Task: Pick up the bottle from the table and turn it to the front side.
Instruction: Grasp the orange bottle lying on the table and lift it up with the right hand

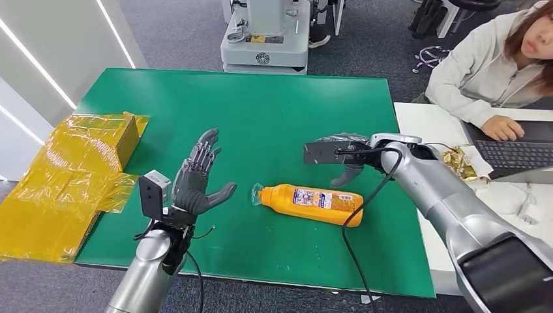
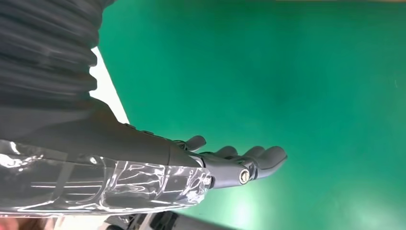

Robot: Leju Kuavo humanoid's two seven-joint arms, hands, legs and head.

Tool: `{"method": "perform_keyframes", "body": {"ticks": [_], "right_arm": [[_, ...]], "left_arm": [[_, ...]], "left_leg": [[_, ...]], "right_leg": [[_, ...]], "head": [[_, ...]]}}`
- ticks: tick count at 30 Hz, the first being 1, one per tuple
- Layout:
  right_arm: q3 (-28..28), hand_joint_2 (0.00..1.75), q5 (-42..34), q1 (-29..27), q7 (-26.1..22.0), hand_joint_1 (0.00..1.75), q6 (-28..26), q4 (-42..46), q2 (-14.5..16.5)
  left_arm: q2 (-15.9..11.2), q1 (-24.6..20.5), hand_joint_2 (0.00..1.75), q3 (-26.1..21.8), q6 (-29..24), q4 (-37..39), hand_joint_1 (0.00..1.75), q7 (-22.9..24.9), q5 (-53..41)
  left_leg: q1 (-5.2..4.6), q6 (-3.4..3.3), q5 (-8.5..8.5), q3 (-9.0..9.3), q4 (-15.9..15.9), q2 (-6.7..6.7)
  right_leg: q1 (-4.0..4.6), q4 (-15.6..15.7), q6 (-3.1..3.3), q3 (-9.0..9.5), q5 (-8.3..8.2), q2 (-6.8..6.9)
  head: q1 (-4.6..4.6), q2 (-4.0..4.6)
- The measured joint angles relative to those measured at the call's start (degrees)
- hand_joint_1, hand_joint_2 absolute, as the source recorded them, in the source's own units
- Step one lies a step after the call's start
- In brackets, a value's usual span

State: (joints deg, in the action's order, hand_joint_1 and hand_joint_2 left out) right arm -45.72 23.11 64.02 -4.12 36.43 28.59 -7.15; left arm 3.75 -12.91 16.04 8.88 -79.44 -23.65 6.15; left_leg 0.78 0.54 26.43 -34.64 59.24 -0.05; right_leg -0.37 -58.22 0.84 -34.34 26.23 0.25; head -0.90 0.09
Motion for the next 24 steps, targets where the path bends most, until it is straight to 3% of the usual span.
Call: {"method": "perform_keyframes", "body": {"ticks": [5, 24], "right_arm": [[-4.41, 1.75, -1.77, 0.71, 0.33, 0.0, 2.82, -0.89, -0.01], [-13.83, 1.75, -5.56, -0.55, 0.76, 0.0, 2.74, -1.16, -1.92]], "left_arm": [[-0.13, -0.37, 1.75, 0.0, 0.08, 0.1, 0.0, 0.98, 1.08], [-0.36, -0.31, 1.75, 0.03, -0.46, 0.12, 0.0, 1.52, 2.34]], "left_leg": [[0.0, 0.0, 0.0, 0.01, 0.0, -0.03], [0.0, 0.0, 0.0, 0.01, 0.0, -0.03]], "right_leg": [[0.0, 0.0, 0.0, -0.02, 0.0, -0.04], [0.0, 0.01, 0.0, -0.03, 0.0, -0.05]], "head": [[0.0, 0.0], [0.01, 0.0]]}}
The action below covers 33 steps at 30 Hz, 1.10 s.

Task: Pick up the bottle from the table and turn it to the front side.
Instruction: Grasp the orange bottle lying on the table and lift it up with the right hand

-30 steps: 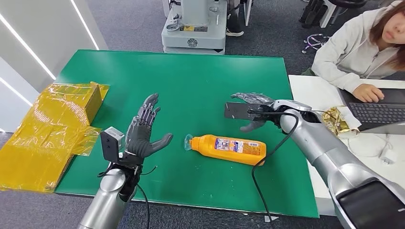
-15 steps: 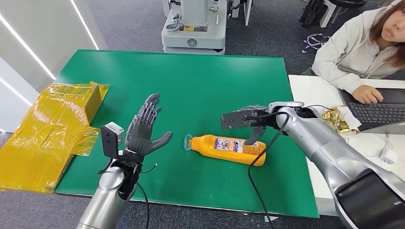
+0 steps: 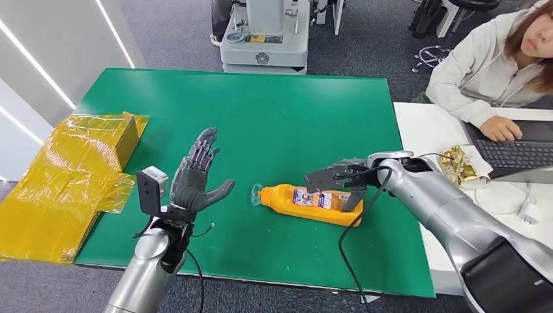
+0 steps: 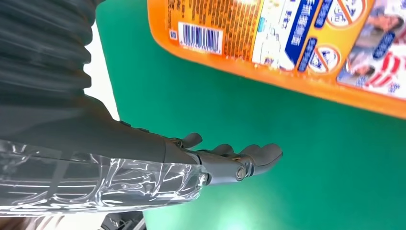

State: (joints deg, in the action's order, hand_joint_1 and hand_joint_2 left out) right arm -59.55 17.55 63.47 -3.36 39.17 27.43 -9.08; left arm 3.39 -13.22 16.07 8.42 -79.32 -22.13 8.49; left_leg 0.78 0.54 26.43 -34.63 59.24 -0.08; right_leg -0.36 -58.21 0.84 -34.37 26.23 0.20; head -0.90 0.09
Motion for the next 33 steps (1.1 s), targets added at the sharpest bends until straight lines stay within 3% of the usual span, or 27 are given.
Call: {"method": "perform_keyframes", "body": {"ticks": [10, 24, 33], "right_arm": [[-2.5, 1.75, -1.16, -1.91, -0.75, 0.0, -3.01, 0.69, -1.32], [-3.08, 1.75, -2.72, -9.83, -0.18, 0.0, -15.47, 7.63, -6.88], [-1.79, 1.75, -2.17, -11.81, -0.61, 0.0, -19.61, 10.0, -7.61]], "left_arm": [[-0.33, 0.12, 1.75, 0.33, -0.06, 0.06, 0.0, -0.13, 0.25], [-0.53, 0.08, 1.75, 2.07, 1.24, 0.05, 0.0, -0.14, -8.31], [-1.22, -0.22, 1.75, 2.74, 1.24, 0.07, 0.0, -0.16, -8.28]], "left_leg": [[0.0, 0.0, 0.0, -0.01, 0.0, 0.01], [-0.01, -0.01, 0.01, -0.01, 0.01, 0.01], [0.01, -0.01, 0.02, 0.02, 0.0, -0.03]], "right_leg": [[0.0, 0.01, 0.0, 0.01, 0.0, 0.01], [0.0, 0.04, 0.0, 0.02, 0.0, 0.02], [0.0, 0.03, 0.0, 0.0, 0.0, -0.03]], "head": [[0.0, 0.0], [0.0, 0.0], [-0.01, 0.0]]}}
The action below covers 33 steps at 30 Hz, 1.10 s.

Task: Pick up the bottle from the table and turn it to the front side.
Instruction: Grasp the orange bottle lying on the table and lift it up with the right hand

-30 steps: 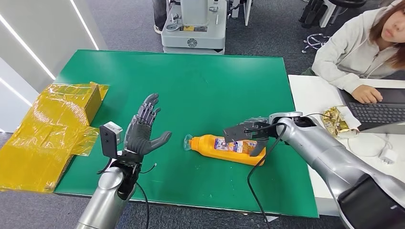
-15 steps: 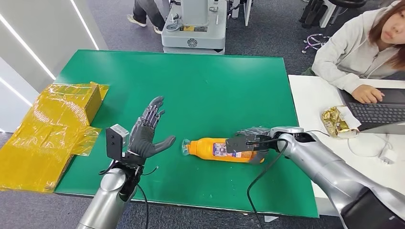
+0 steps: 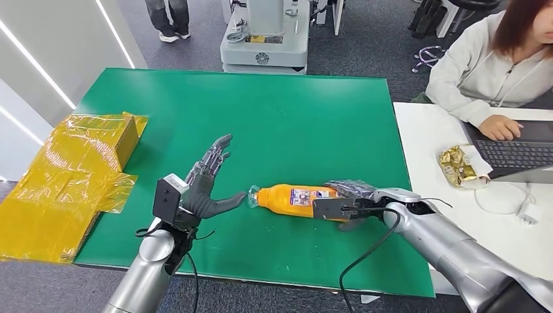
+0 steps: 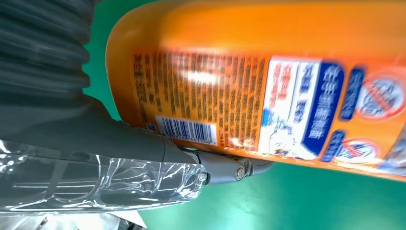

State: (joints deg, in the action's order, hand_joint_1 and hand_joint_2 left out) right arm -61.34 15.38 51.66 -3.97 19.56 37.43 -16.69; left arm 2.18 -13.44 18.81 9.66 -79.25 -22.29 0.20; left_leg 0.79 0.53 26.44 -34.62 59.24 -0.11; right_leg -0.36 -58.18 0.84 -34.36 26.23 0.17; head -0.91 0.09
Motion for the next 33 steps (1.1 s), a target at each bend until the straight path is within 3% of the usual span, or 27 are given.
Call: {"method": "perform_keyframes", "body": {"ticks": [11, 13, 15, 17, 20, 26, 33], "right_arm": [[1.66, 1.75, 1.04, -1.78, -0.61, 0.0, -2.16, 2.44, -1.17], [1.77, 1.75, 1.07, -1.83, -0.64, 0.24, -2.22, 2.57, -1.24], [1.79, 1.75, 1.21, -1.85, -0.67, 0.87, -2.26, 2.65, -1.27], [1.81, 1.75, 1.6, -1.9, -0.72, 1.35, -2.3, 2.68, -1.28], [1.91, 1.75, 2.22, -2.11, -0.73, 1.53, -2.61, 2.84, -1.35], [2.42, 1.75, 3.42, -2.8, -0.36, 1.53, -2.92, 3.82, -1.98], [2.98, 1.75, 4.2, -3.48, -0.36, 1.71, -3.57, 4.32, -2.11]], "left_arm": [[-0.21, -0.99, 1.75, 1.06, -0.32, 0.47, 0.0, 0.0, 1.16], [-0.27, -1.05, 1.75, 1.13, -0.33, 0.57, 0.0, 0.0, 1.18], [-0.31, -1.09, 1.75, 1.15, -0.34, 0.65, 0.0, 0.0, 1.21], [-0.32, -1.18, 1.75, 1.2, -0.4, 0.79, 0.0, 0.0, 1.32], [-0.33, -1.44, 1.75, 1.39, -0.49, 1.06, 0.0, 0.0, 1.54], [-0.34, -1.9, 1.75, 1.6, -0.5, 1.41, 0.0, 0.0, 1.98], [-0.38, -1.95, 1.75, 1.62, -0.62, 1.46, 0.0, 0.01, 2.13]], "left_leg": [[-0.02, 0.0, 0.0, -0.01, 0.01, 0.0], [-0.02, 0.0, 0.0, -0.01, 0.01, 0.0], [-0.02, 0.0, 0.0, -0.01, 0.01, 0.0], [-0.02, 0.0, 0.0, -0.01, 0.01, 0.0], [-0.01, 0.0, 0.0, 0.0, 0.0, 0.0], [-0.01, 0.0, 0.0, 0.0, 0.0, -0.01], [-0.01, 0.0, 0.0, 0.01, 0.01, -0.01]], "right_leg": [[-0.01, 0.0, 0.0, 0.01, 0.0, 0.0], [-0.01, 0.0, 0.0, 0.01, 0.0, 0.0], [0.0, 0.0, 0.0, 0.0, 0.0, 0.0], [0.0, 0.0, 0.0, 0.0, 0.0, 0.0], [0.0, 0.0, 0.0, 0.0, 0.0, 0.0], [0.0, 0.0, 0.0, 0.01, 0.0, -0.01], [0.0, 0.0, 0.0, 0.01, 0.0, -0.01]], "head": [[0.01, 0.0], [0.01, 0.0], [0.01, 0.0], [0.01, 0.0], [0.01, 0.0], [0.01, 0.0], [0.01, 0.0]]}}
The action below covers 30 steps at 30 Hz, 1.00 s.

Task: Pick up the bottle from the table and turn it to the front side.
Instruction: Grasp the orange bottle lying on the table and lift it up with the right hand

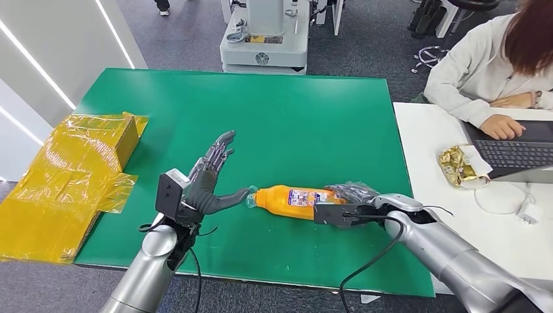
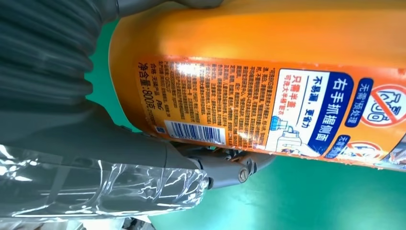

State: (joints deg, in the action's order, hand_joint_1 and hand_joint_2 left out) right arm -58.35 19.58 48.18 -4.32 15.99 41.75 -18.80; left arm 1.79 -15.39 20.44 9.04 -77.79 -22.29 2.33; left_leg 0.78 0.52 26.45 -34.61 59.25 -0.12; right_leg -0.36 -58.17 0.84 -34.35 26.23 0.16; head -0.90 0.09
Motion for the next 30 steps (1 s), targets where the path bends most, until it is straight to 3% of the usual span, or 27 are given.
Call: {"method": "perform_keyframes", "body": {"ticks": [12, 16, 19, 23, 26, 30], "right_arm": [[3.77, 1.75, -1.75, -3.85, -0.28, 1.75, -0.69, 3.55, -1.23], [6.29, 1.75, -6.92, -6.8, -2.35, 1.75, -0.14, 6.02, -2.02], [9.81, 1.75, -13.07, -11.56, -4.91, 1.75, -1.54, 9.6, -2.76], [16.95, 1.75, -18.83, -21.84, -7.5, 1.75, -8.09, 18.39, -3.56], [22.16, 1.75, -19.62, -29.6, -7.87, 1.75, -10.84, 25.33, -3.75], [27.08, 1.75, -20.8, -35.9, -8.04, 1.75, -11.62, 31.24, -3.77]], "left_arm": [[0.0, 0.08, 1.75, 0.53, -0.05, 0.0, 0.0, 0.1, -0.01], [-0.07, 0.3, 1.75, 0.75, -0.77, 0.0, 0.0, 0.07, -0.01], [-0.34, 0.91, 1.75, 0.79, -2.12, 0.0, 0.0, -0.39, -0.05], [-0.8, 2.31, 1.75, 0.79, -3.41, -0.18, 0.0, -1.16, -0.17], [-1.01, 3.29, 1.75, 0.79, -3.74, -0.55, 0.0, -1.19, -0.45], [-1.05, 3.66, 1.75, 0.79, -4.38, -0.74, 0.0, -1.23, -1.31]], "left_leg": [[0.0, 0.0, 0.0, 0.01, 0.0, 0.0], [0.0, -0.01, 0.0, -0.01, 0.0, 0.07], [0.0, -0.02, 0.03, -0.03, -0.01, 0.1], [0.01, -0.03, 0.1, -0.06, -0.03, 0.21], [0.01, -0.01, 0.18, -0.1, -0.04, 0.24], [0.01, 0.01, 0.2, -0.09, -0.04, 0.25]], "right_leg": [[0.0, 0.0, 0.0, 0.01, 0.0, 0.01], [0.0, 0.02, 0.0, 0.03, 0.0, 0.08], [0.0, 0.03, -0.03, 0.03, 0.03, 0.12], [0.01, 0.05, -0.09, 0.04, 0.15, 0.22], [0.01, 0.04, -0.06, 0.02, 0.21, 0.27], [0.01, 0.05, -0.04, 0.03, 0.24, 0.29]], "head": [[-0.01, 0.0], [0.0, 0.0], [0.0, 0.0], [0.0, 0.0], [-0.02, 0.0], [-0.01, 0.0]]}}
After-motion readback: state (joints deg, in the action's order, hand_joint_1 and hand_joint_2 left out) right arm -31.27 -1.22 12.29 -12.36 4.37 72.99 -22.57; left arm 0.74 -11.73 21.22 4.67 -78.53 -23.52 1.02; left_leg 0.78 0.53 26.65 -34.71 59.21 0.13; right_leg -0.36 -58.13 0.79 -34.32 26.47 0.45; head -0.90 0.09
